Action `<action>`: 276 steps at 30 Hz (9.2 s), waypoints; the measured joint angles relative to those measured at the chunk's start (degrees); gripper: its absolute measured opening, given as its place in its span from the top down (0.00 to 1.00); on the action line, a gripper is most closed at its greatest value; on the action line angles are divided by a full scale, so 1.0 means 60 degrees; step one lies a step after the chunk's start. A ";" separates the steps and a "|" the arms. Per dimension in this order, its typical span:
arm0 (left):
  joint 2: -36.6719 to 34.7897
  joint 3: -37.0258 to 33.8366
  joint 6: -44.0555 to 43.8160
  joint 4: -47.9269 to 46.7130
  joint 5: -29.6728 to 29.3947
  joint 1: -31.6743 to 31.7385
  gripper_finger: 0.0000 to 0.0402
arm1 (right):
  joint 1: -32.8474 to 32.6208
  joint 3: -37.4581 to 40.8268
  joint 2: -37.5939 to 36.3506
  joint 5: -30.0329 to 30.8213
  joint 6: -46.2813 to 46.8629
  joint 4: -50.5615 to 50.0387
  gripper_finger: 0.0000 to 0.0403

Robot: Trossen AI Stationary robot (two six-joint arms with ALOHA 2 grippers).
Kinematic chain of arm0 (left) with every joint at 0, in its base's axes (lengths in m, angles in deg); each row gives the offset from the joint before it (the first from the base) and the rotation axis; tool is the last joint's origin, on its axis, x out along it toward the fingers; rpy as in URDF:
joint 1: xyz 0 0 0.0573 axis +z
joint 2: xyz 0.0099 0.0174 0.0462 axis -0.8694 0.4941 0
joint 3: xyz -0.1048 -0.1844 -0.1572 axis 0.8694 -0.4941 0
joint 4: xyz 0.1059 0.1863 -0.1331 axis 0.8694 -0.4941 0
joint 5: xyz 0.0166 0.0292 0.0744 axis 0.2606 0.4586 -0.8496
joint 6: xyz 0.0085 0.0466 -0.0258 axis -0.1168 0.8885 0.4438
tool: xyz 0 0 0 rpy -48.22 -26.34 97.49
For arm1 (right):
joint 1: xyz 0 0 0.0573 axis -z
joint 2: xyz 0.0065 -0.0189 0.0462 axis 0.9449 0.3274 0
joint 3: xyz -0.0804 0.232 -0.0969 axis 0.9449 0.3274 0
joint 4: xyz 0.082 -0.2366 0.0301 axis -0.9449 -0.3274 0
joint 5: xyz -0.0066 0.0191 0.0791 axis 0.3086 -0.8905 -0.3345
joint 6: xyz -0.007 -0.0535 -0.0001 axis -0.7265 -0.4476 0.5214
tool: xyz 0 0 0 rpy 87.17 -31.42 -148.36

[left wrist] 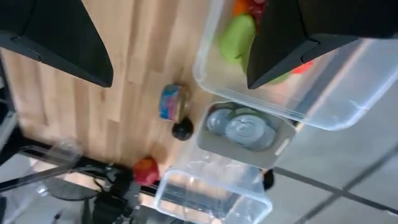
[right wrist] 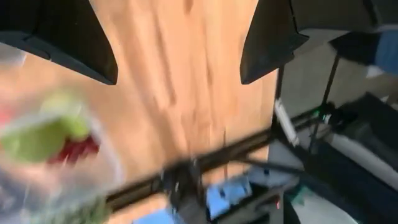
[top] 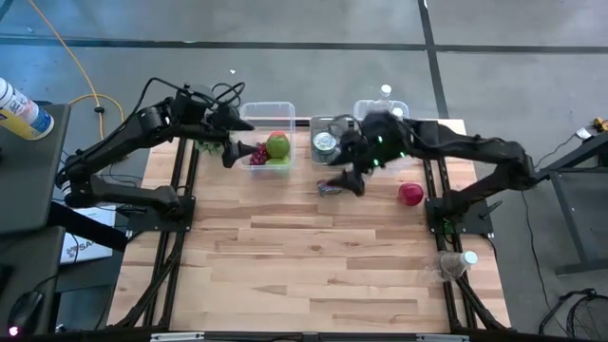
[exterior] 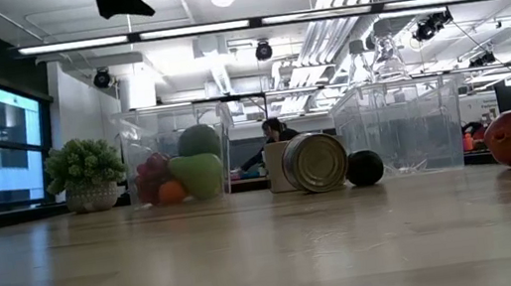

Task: Pick & Place Food Item
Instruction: Put the blue and pink tuna can into the gray bin, then put the pomegranate into the left transparent bin

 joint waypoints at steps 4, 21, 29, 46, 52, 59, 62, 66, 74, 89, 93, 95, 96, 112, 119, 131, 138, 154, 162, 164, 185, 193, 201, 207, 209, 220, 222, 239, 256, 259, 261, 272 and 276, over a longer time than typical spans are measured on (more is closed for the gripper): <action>0.0184 0.0000 -0.0612 -0.0012 -0.0005 -0.0588 0.11 | -0.0740 -0.0001 -0.0214 0.0642 0.0880 -0.1635 0.18; 0.1771 0.0000 0.0328 0.1595 -0.3208 -0.4392 0.11 | -0.4828 0.0007 -0.0650 0.3572 0.4501 -0.4397 0.18; 0.3930 0.0000 0.0677 0.4787 -0.3558 -0.5232 0.11 | -0.7352 0.0007 -0.1085 0.5169 0.6590 -0.3802 0.18; 0.7160 -0.0009 -0.1492 0.7619 -0.4972 -0.5727 0.11 | -1.1017 0.0007 -0.1269 0.9073 0.5773 -0.2813 0.18; 0.7410 -0.0001 -0.0730 0.7300 -0.5643 -0.5462 0.11 | -1.1244 0.0007 -0.1152 0.9069 0.6024 -0.2783 0.18; 0.7956 0.0012 -0.0509 0.7535 -0.5745 -0.4799 0.11 | -1.1246 0.0007 -0.0878 0.8979 0.6158 -0.2625 0.18; 0.8101 -0.0004 -0.0488 0.7676 -0.5740 -0.4563 0.11 | -1.1249 0.0007 -0.0875 0.9015 0.6321 -0.2597 0.18; 0.8202 0.0007 0.0037 0.7669 -0.5234 -0.4265 0.11 | -1.1244 0.0007 -0.0875 0.9376 0.6343 -0.2571 0.18; 0.8393 -0.0007 0.0224 0.7380 -0.4261 -0.3825 0.11 | -1.1104 0.0007 -0.1109 1.0554 0.6310 -0.2666 0.18; 0.8767 -0.0001 0.0996 0.7053 -0.2621 -0.3236 0.11 | -1.0350 0.0007 -0.1163 1.0666 0.5441 -0.2657 0.18; 0.9174 -0.0011 0.1209 0.7001 -0.2664 -0.3354 0.11 | -1.0185 0.0007 -0.1163 1.0592 0.5232 -0.2644 0.18; 0.9224 -0.0011 0.1129 0.6934 -0.3073 -0.3427 0.11 | -1.0119 0.0007 -0.1163 1.0567 0.5232 -0.2644 0.18; 0.9224 -0.0011 0.1014 0.6934 -0.3243 -0.3449 0.12 | -1.0099 0.0007 -0.1163 1.0575 0.5229 -0.2644 0.18; 0.9198 -0.0007 0.0252 0.7148 -0.3271 -0.3485 0.55 | -0.9932 0.0007 -0.1236 1.0596 0.5225 -0.2648 0.18; 0.7952 0.0235 -0.0785 0.6009 -0.3259 -0.3662 0.55 | -0.9932 0.0007 -0.1392 1.0597 0.5301 -0.2644 0.18; 0.6758 0.1381 -0.1272 0.5746 -0.4282 -0.1895 0.55 | -0.9936 0.0009 -0.1422 1.1065 0.5229 -0.2563 0.18; 0.7592 0.1355 -0.0664 0.5467 -0.1610 -0.1387 0.55 | -0.9936 0.0007 -0.1422 1.1304 0.5229 -0.2524 0.18; 0.8342 0.1359 0.1178 0.5401 -0.1279 -0.1025 0.55 | -0.9827 0.0007 -0.1415 1.2170 0.5231 -0.2499 0.18; 0.8342 0.1362 0.1941 0.5425 -0.1294 -0.1073 0.55 | -0.9466 0.0007 -0.1345 1.1962 0.5261 -0.2502 0.18; 0.8400 0.1362 0.2217 0.5491 -0.1294 -0.1097 0.51 | -0.9394 0.0009 -0.1307 1.1845 0.5265 -0.2502 0.18; 0.6498 0.1362 0.3019 0.4932 -0.1891 -0.1152 0.13 | -0.9375 0.0010 -0.1174 1.2420 0.5524 -0.2321 0.18; 0.4369 0.1362 0.3151 0.2823 -0.1231 -0.0949 0.13 | -0.9184 0.0010 -0.1010 1.2376 0.4665 -0.0998 0.18; 0.3369 0.1362 0.3324 0.0075 -0.0947 -0.0767 0.13 | -0.7947 0.0012 -0.0813 1.2318 0.3782 -0.0723 0.18; 0.2973 0.1362 0.3090 -0.0985 -0.1035 -0.0661 0.13 | -0.6996 0.0014 -0.1236 0.9741 0.5077 -0.1350 0.18; 0.2861 0.1362 0.2826 -0.1165 -0.1062 -0.0627 0.13 | -0.6823 0.0007 -0.1384 0.8414 0.5496 -0.1933 0.18; 0.2188 0.1362 0.2231 -0.2719 -0.1066 -0.0630 0.13 | -0.6002 0.0105 -0.1492 0.5053 0.9575 -0.8938 0.18; 0.2164 0.1362 0.2231 -0.2699 -0.1051 -0.0630 0.13 | -0.5789 0.0544 -0.1771 0.4207 0.9123 -0.8408 0.18; 0.2229 0.1362 0.0861 -0.2721 -0.0463 -0.0679 0.13 | -0.1979 0.3124 -0.2768 0.2785 0.7632 -0.8904 0.18; 0.2229 0.1362 0.1266 -0.3056 -0.0170 -0.1502 0.13 | 0.2082 0.6441 -0.2711 0.2996 0.6346 -0.8207 0.18; 0.2229 0.1362 0.1323 -0.3045 -0.0170 -0.1618 0.13 | 0.2218 0.6466 -0.2709 0.3510 0.5871 -0.7589 0.19; 0.2229 0.1362 0.1316 -0.3038 -0.0173 -0.1677 0.13 | 0.2220 0.6465 -0.2701 0.3812 0.5586 -0.7146 0.20; 0.2229 0.1362 0.1258 -0.3038 -0.0181 -0.1716 0.13 | 0.2202 0.6818 -0.2697 0.3790 0.4986 -0.6158 0.22; 0.2229 0.1362 0.1236 -0.3038 -0.0184 -0.1716 0.13 | 0.2195 0.7003 -0.2616 0.3638 0.4141 -0.5627 0.22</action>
